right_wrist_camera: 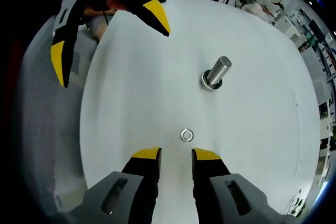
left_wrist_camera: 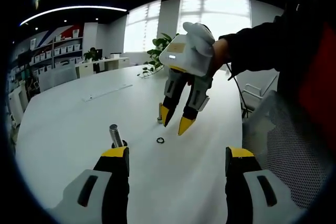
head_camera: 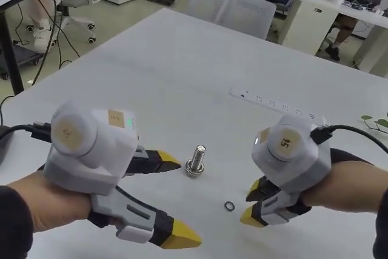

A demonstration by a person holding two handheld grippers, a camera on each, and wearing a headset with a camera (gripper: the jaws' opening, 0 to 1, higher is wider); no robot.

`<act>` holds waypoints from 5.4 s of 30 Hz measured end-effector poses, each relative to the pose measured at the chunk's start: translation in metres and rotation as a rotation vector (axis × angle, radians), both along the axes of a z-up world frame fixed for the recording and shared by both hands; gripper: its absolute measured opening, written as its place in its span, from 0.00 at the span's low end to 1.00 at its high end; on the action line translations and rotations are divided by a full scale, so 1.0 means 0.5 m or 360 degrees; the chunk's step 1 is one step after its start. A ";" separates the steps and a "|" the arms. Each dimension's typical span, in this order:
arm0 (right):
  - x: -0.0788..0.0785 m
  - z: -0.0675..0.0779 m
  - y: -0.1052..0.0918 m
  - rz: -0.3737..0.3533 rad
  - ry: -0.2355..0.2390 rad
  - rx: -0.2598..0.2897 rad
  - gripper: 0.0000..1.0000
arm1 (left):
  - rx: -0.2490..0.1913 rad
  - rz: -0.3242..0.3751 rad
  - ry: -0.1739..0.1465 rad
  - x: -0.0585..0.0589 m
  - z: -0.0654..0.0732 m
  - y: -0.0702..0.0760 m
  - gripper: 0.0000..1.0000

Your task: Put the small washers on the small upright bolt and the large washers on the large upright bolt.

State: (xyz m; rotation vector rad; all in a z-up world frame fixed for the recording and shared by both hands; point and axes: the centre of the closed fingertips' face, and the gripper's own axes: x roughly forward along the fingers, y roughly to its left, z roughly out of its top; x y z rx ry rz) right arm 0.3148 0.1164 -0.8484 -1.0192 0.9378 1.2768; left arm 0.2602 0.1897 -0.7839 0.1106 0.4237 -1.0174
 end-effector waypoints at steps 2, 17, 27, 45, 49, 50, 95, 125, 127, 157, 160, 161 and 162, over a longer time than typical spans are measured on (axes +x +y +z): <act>0.001 -0.006 0.006 0.0015 0.0002 -0.0014 0.25 | 0.0001 0.0001 0.0001 0.000 0.000 0.000 0.74; 0.029 -0.039 0.028 0.0027 -0.0018 -0.0075 0.24 | -0.0010 0.0009 0.0003 0.005 0.001 -0.002 0.74; 0.031 -0.058 0.028 0.0008 0.0007 -0.0105 0.23 | -0.0018 0.0017 0.0001 0.005 0.002 0.002 0.74; 0.036 -0.061 0.029 -0.0091 0.0103 -0.0086 0.20 | -0.0016 0.0011 0.0010 0.000 -0.002 -0.001 0.73; 0.039 -0.061 0.029 -0.0078 0.0093 -0.0089 0.18 | -0.0017 0.0015 0.0011 0.000 -0.003 0.001 0.73; 0.039 -0.062 0.029 -0.0075 0.0091 -0.0088 0.18 | -0.0017 0.0015 0.0013 0.000 -0.003 0.001 0.73; 0.028 -0.059 0.022 -0.0044 0.0067 -0.0088 0.13 | -0.0006 0.0014 0.0020 0.003 -0.007 0.001 0.73; 0.021 -0.037 -0.074 -0.0150 0.0058 -0.0113 0.13 | 0.0000 -0.0006 0.0020 0.002 -0.007 -0.003 0.73; 0.022 -0.036 -0.080 -0.0163 0.0058 -0.0113 0.13 | 0.0002 -0.0005 0.0018 0.002 -0.007 -0.003 0.73; 0.055 0.034 -0.138 -0.0263 -0.0016 -0.0074 0.13 | 0.0013 -0.0018 0.0029 -0.001 -0.010 -0.007 0.73; 0.062 0.047 -0.134 -0.0255 -0.0038 -0.0063 0.13 | 0.0013 -0.0019 0.0030 -0.001 -0.011 -0.008 0.73; 0.063 0.050 -0.133 -0.0253 -0.0043 -0.0061 0.13 | 0.0013 -0.0020 0.0031 -0.001 -0.011 -0.008 0.73; 0.066 0.055 -0.132 -0.0250 -0.0050 -0.0057 0.13 | 0.0013 -0.0019 0.0030 -0.001 -0.010 -0.008 0.73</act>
